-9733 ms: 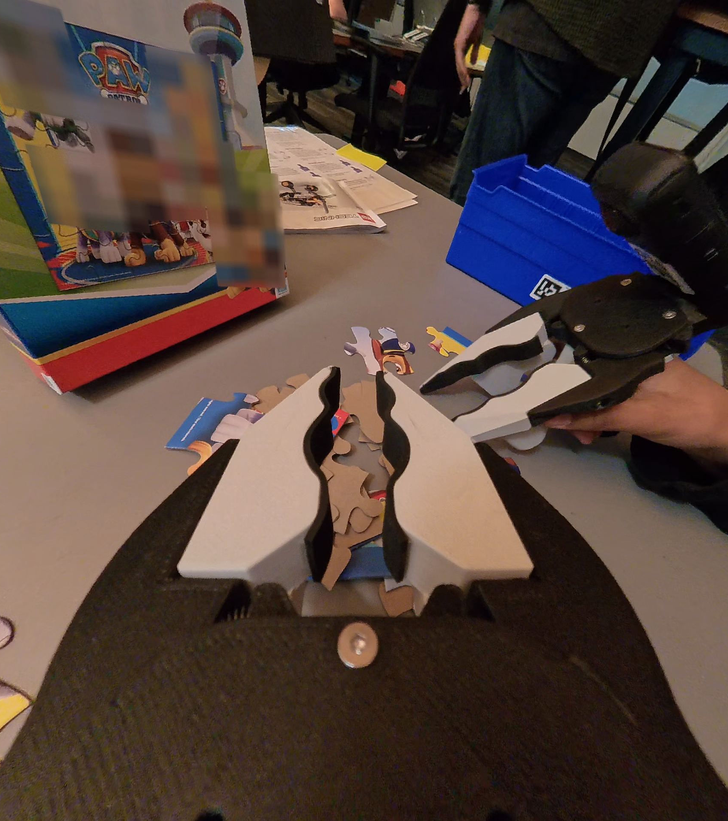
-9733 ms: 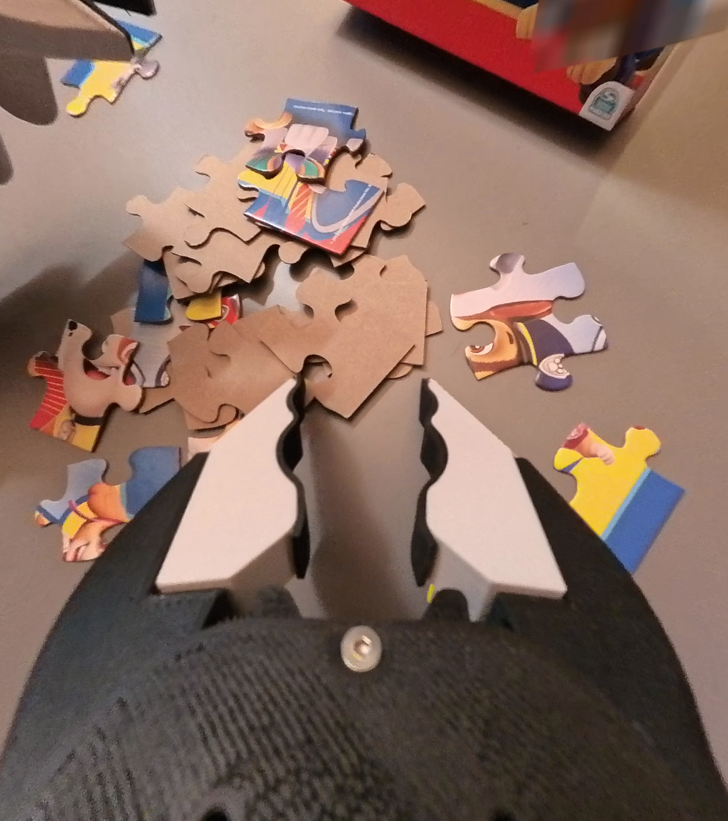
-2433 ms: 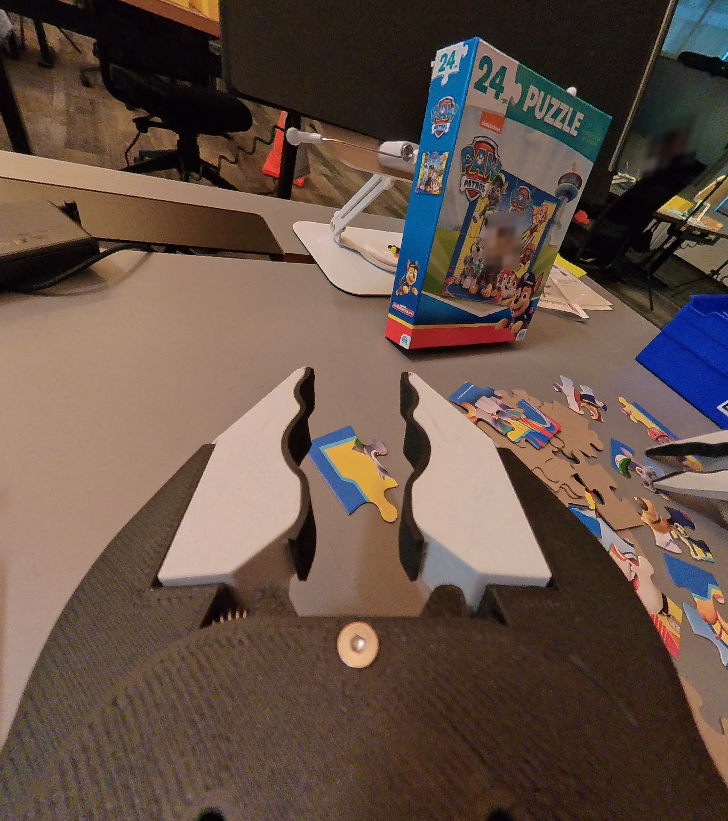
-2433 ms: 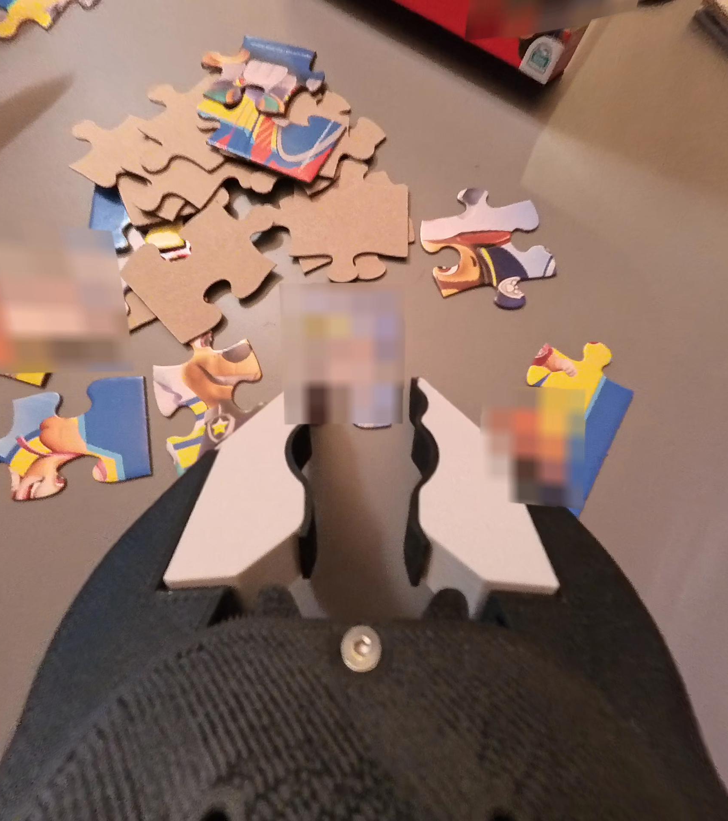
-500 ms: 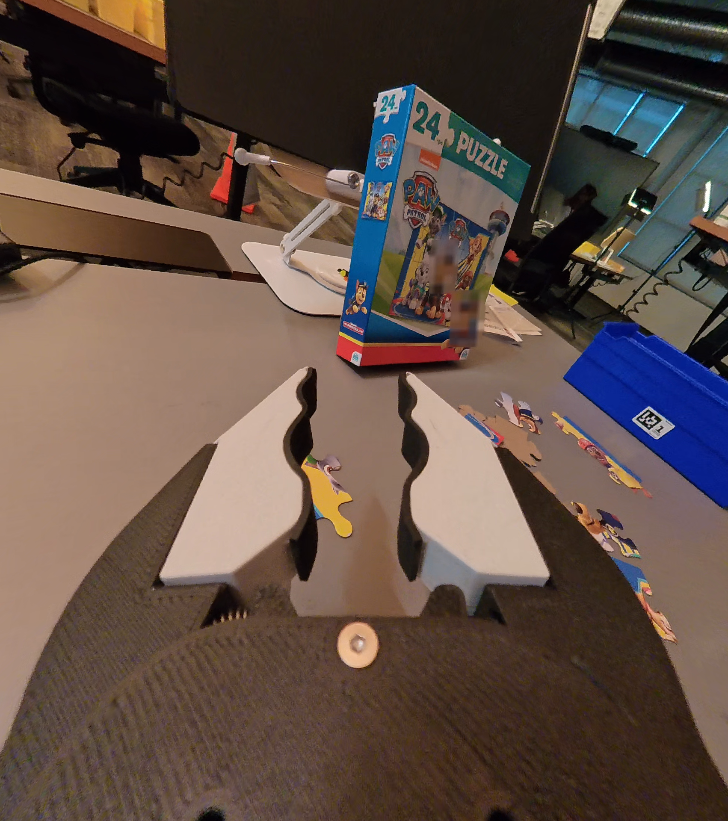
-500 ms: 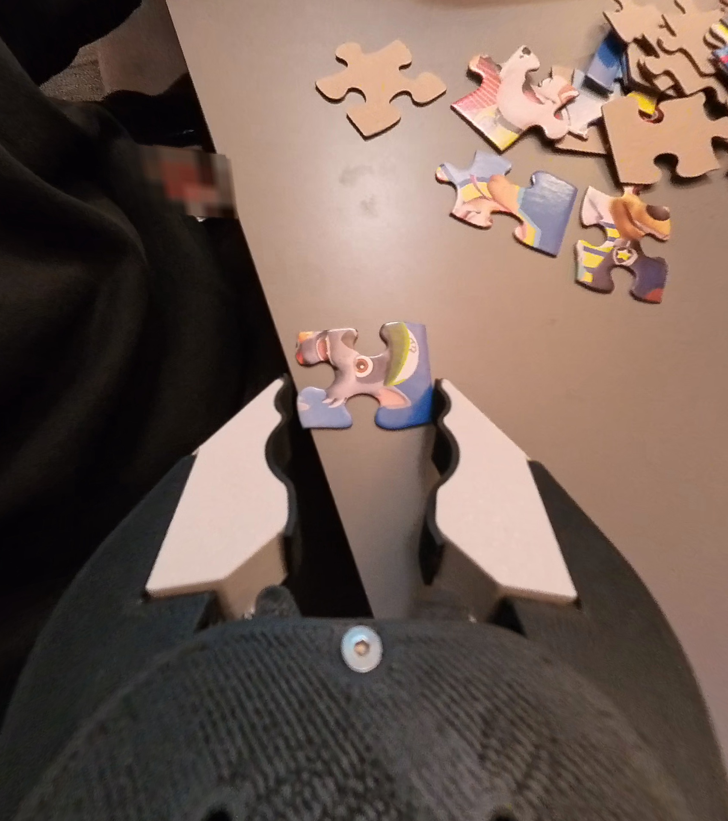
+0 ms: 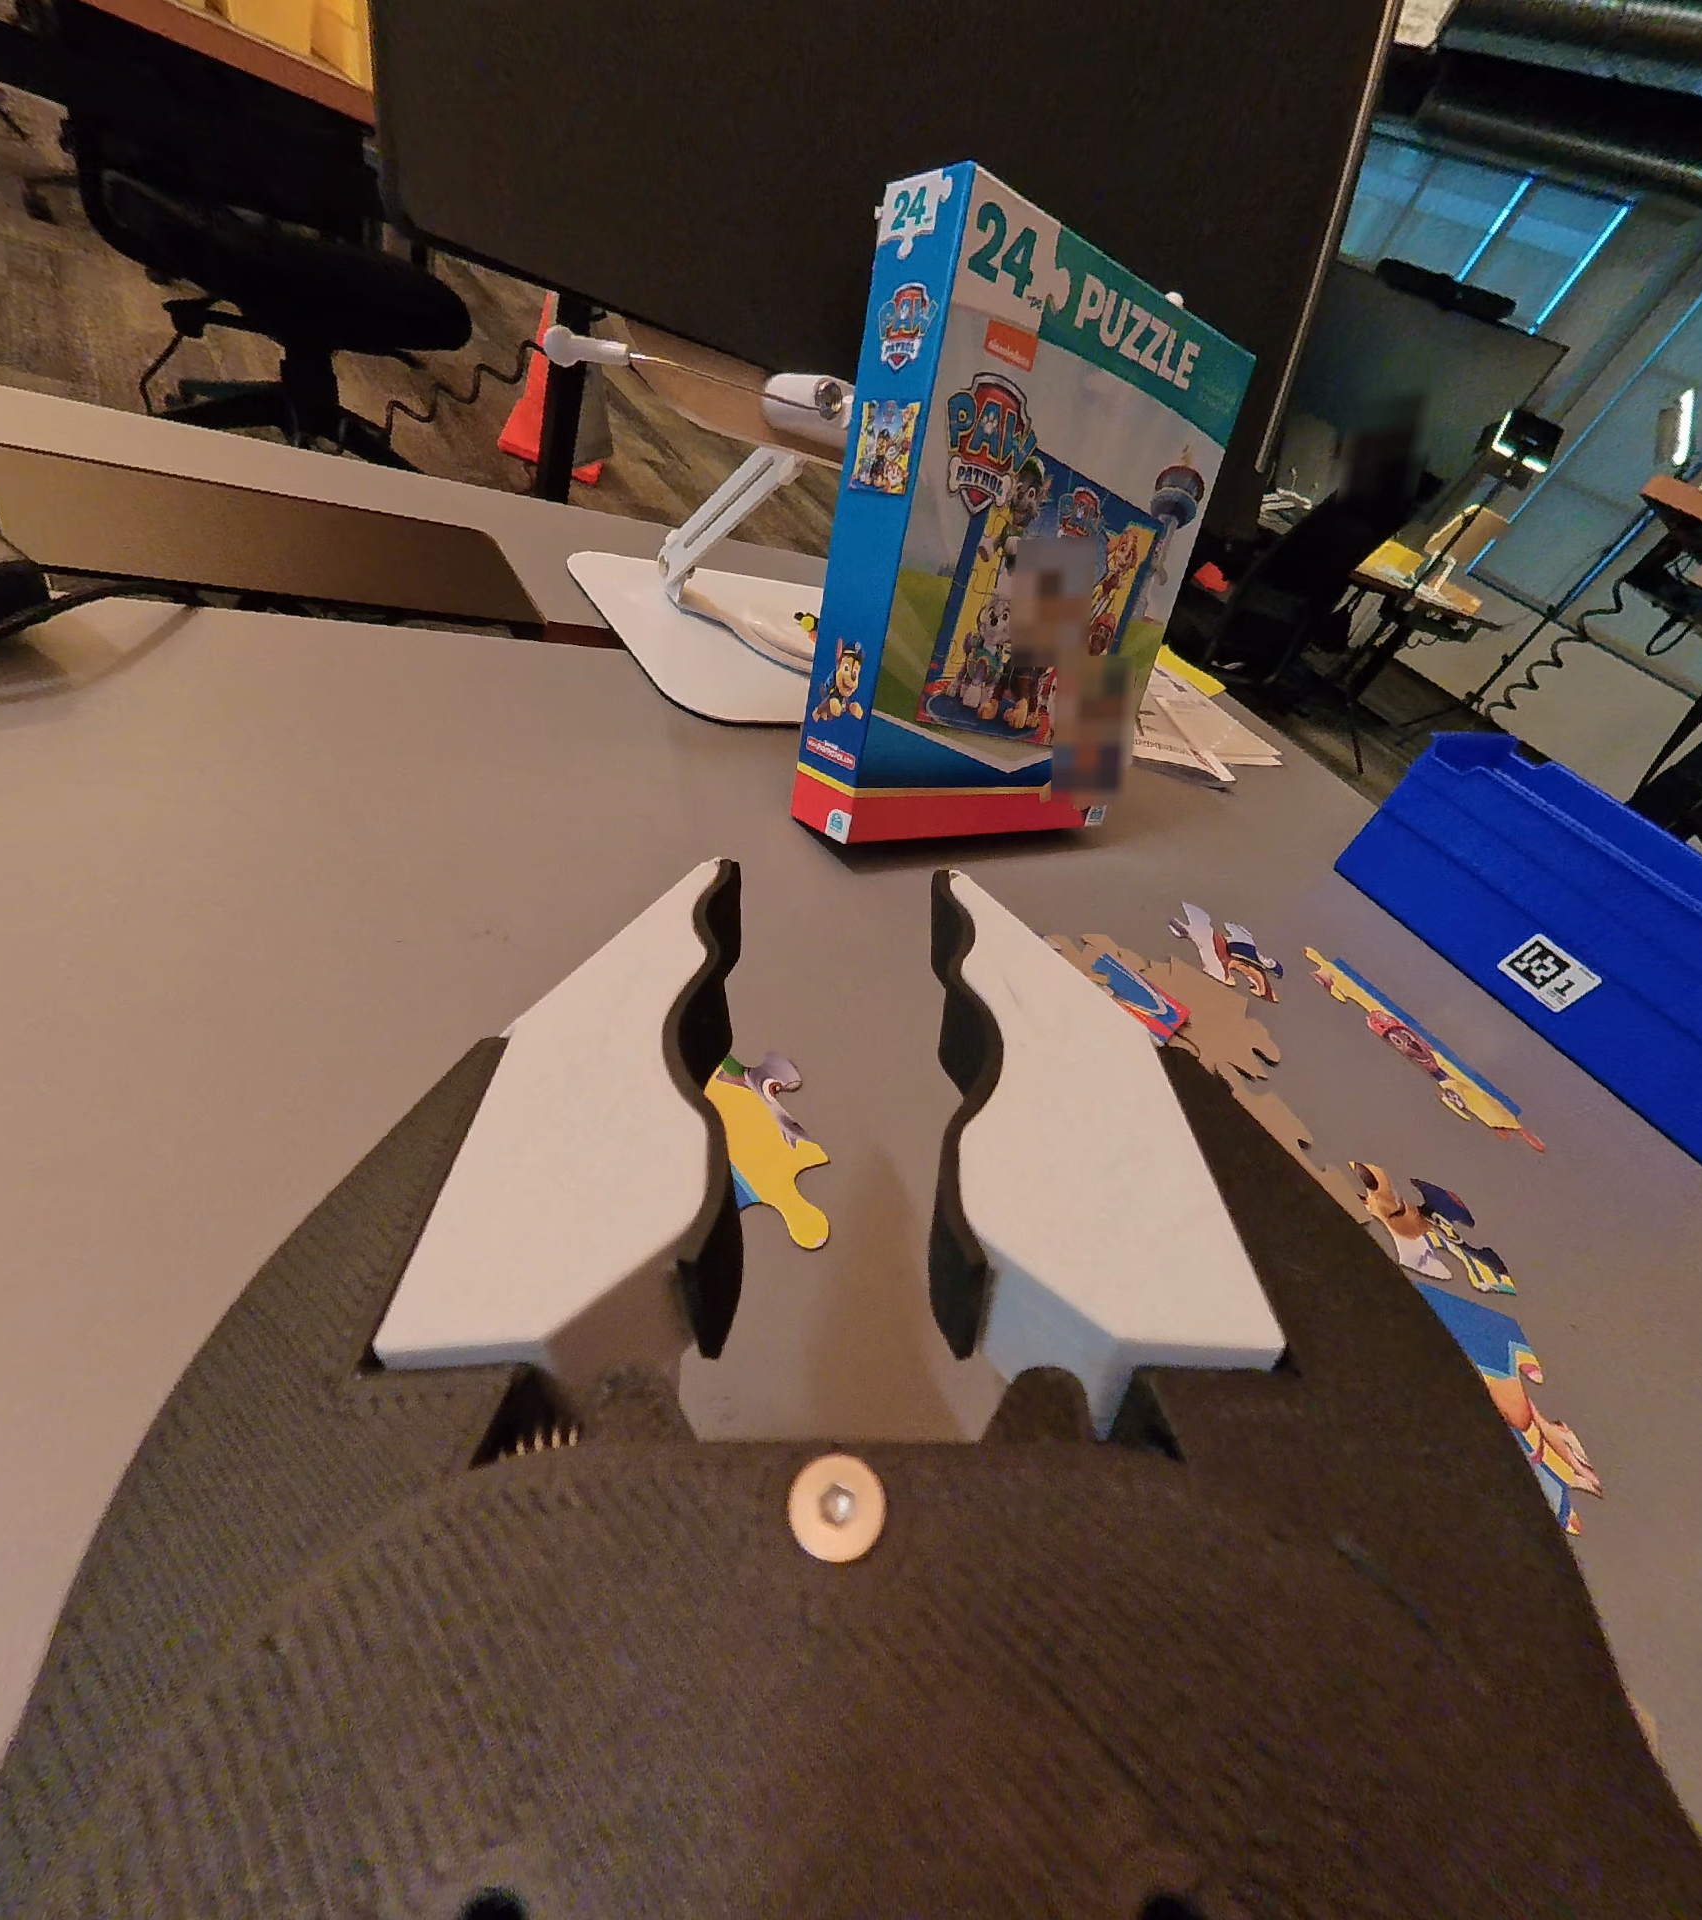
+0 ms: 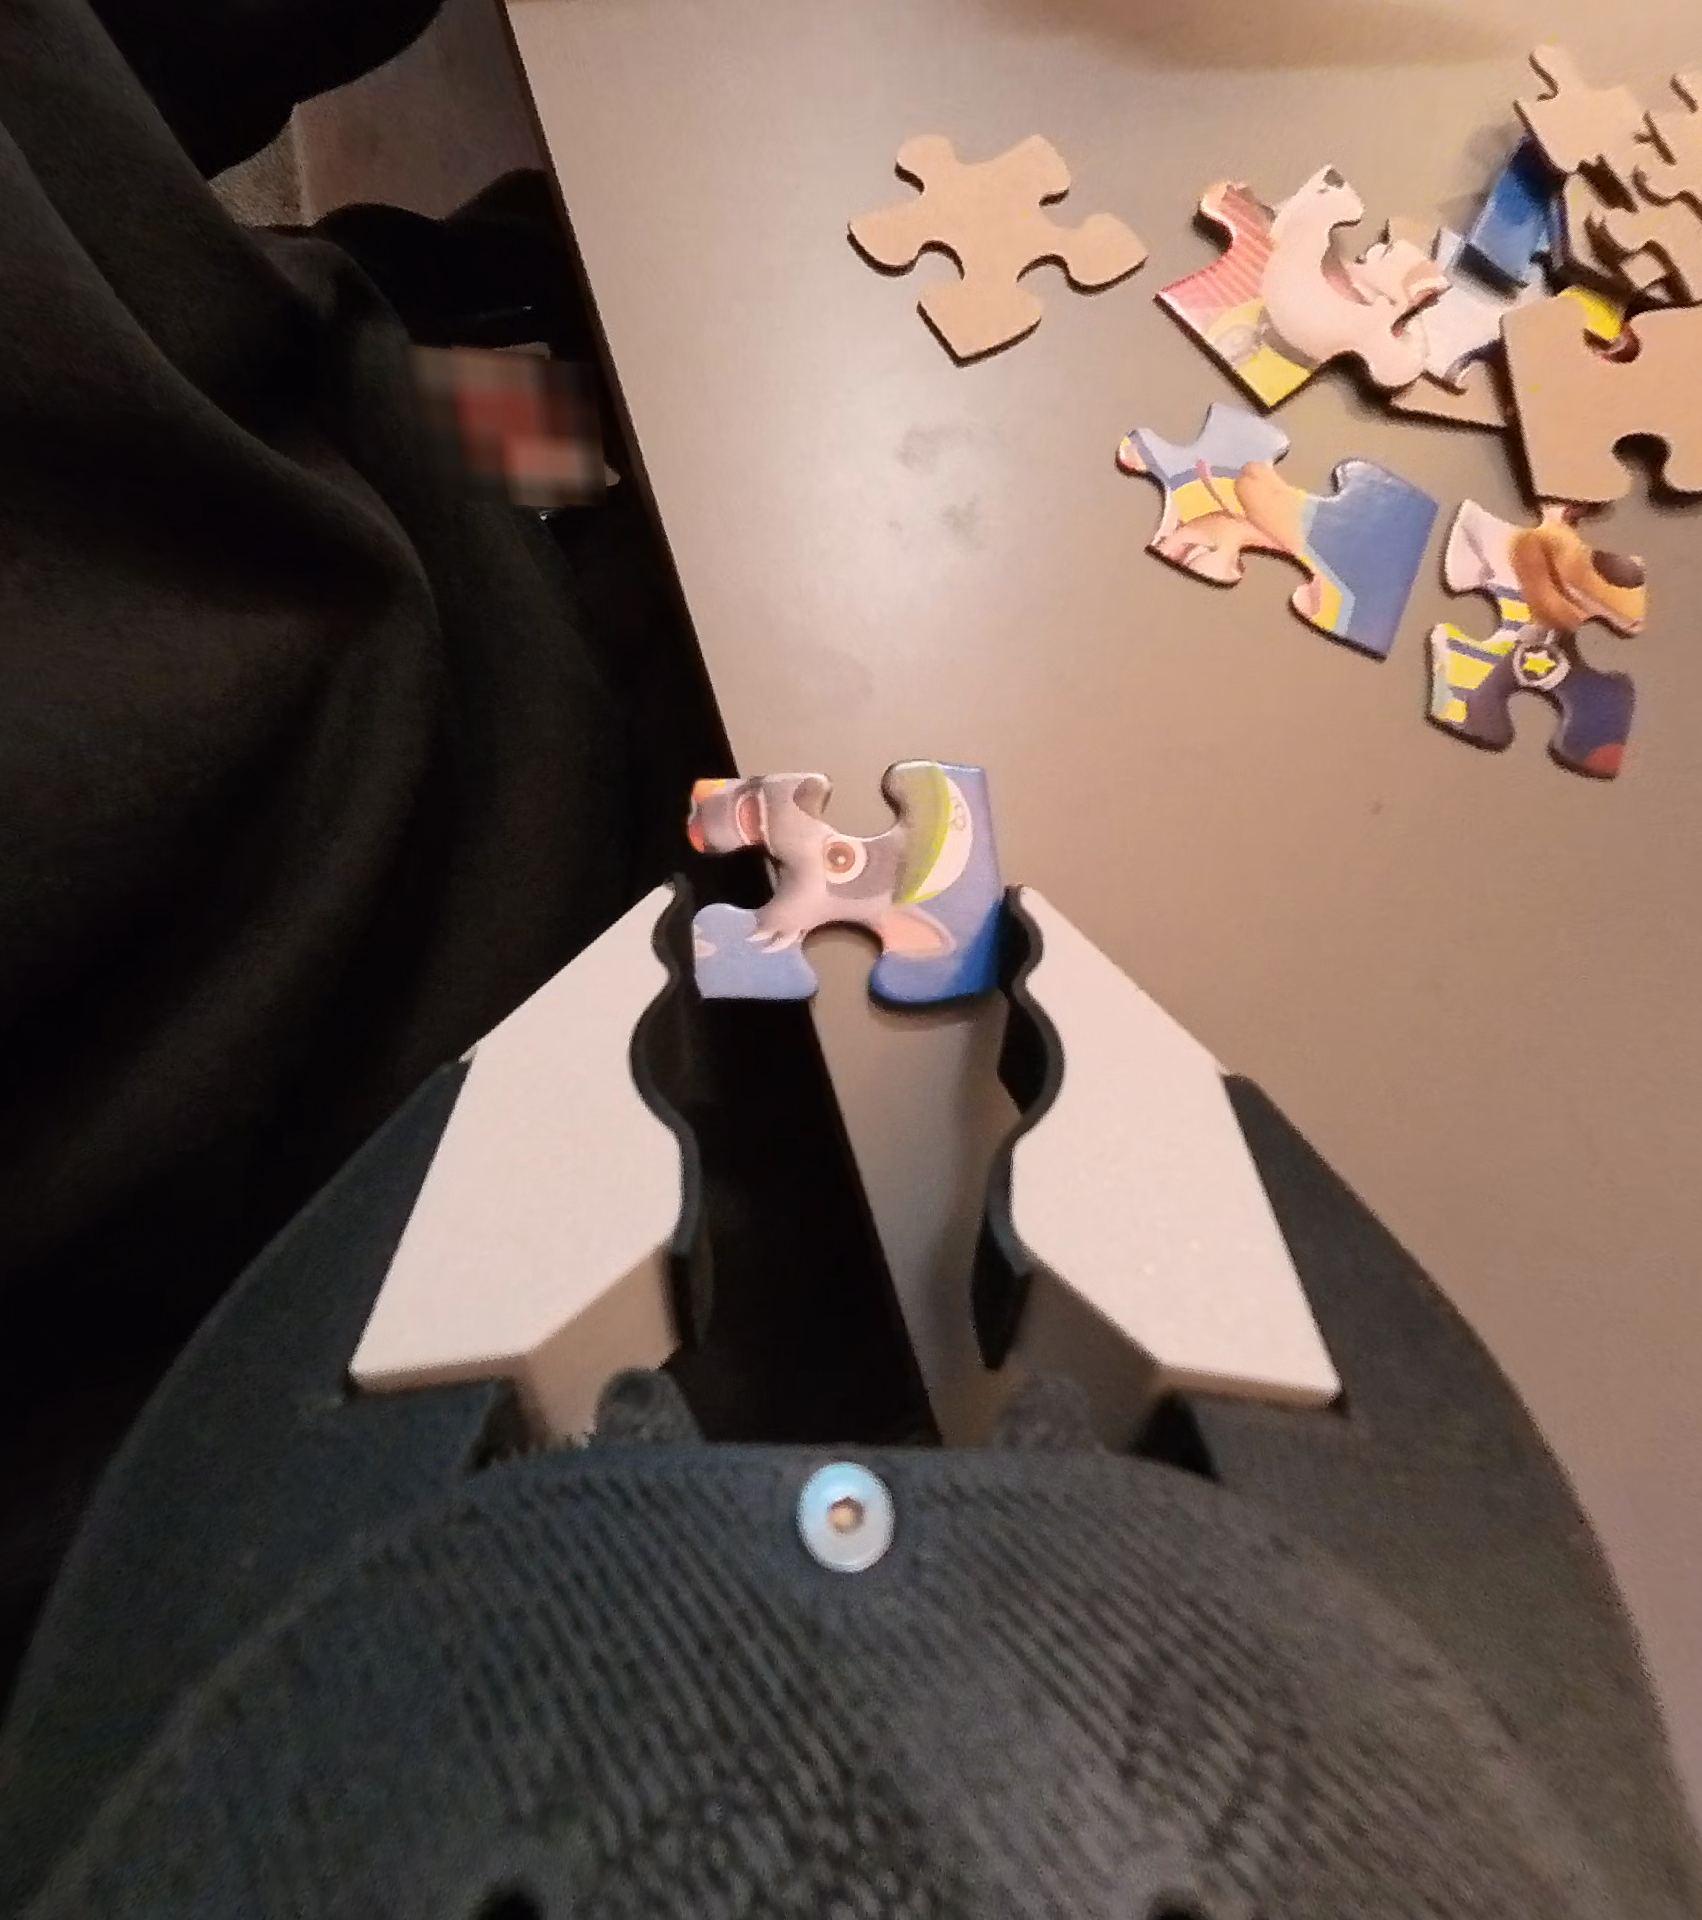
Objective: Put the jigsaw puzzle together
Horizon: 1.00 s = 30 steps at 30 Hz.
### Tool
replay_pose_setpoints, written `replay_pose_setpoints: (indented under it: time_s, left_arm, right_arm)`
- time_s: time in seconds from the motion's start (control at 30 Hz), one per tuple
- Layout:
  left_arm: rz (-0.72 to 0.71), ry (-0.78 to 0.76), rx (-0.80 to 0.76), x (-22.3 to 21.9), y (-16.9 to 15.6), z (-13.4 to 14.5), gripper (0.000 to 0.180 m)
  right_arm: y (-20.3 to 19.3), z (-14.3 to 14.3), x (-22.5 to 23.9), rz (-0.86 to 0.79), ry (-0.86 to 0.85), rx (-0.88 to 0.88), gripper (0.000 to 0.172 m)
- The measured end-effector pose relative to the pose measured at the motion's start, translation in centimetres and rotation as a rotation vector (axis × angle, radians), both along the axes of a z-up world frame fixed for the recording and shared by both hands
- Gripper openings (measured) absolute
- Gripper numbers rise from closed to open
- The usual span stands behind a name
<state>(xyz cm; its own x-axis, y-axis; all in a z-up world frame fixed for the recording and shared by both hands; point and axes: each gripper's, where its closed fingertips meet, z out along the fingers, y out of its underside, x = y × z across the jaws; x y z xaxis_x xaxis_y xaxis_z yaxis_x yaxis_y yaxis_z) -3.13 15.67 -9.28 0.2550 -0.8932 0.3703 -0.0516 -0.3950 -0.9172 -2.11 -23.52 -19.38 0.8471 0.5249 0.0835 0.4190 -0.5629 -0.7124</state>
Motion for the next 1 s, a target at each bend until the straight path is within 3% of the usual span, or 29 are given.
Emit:
replay_pose_setpoints:
  time_s: [0.1,0.17,0.2,0.43,0.63,1.0]
  left_arm:
    - [0.0,0.003,0.004,0.0,0.0,0.0,0.035]
    - [0.0,0.003,0.003,0.0,0.0,0.0,0.035]
    - [0.0,0.003,0.002,0.0,0.0,0.0,0.035]
    - [0.001,0.0,-0.002,0.0,0.1,0.0,0.035]
    - [0.001,-0.007,0.0,-0.1,0.1,0.2,0.035]
    - [-0.002,0.0,-0.001,0.0,0.0,0.0,0.035]
  right_arm:
    - [0.4,0.6,0.0,0.002,-0.001,0.021,0.058]
    - [0.8,1.1,0.2,0.002,0.0,0.048,0.038]
    - [1.1,1.4,0.3,-0.001,0.003,0.062,0.038]
    - [2.1,0.6,1.3,-0.007,-0.03,0.012,0.056]
    - [1.9,-0.3,1.0,-0.054,0.074,-0.048,0.089]
    - [0.4,0.9,-1.0,-0.05,0.153,-0.025,0.072]
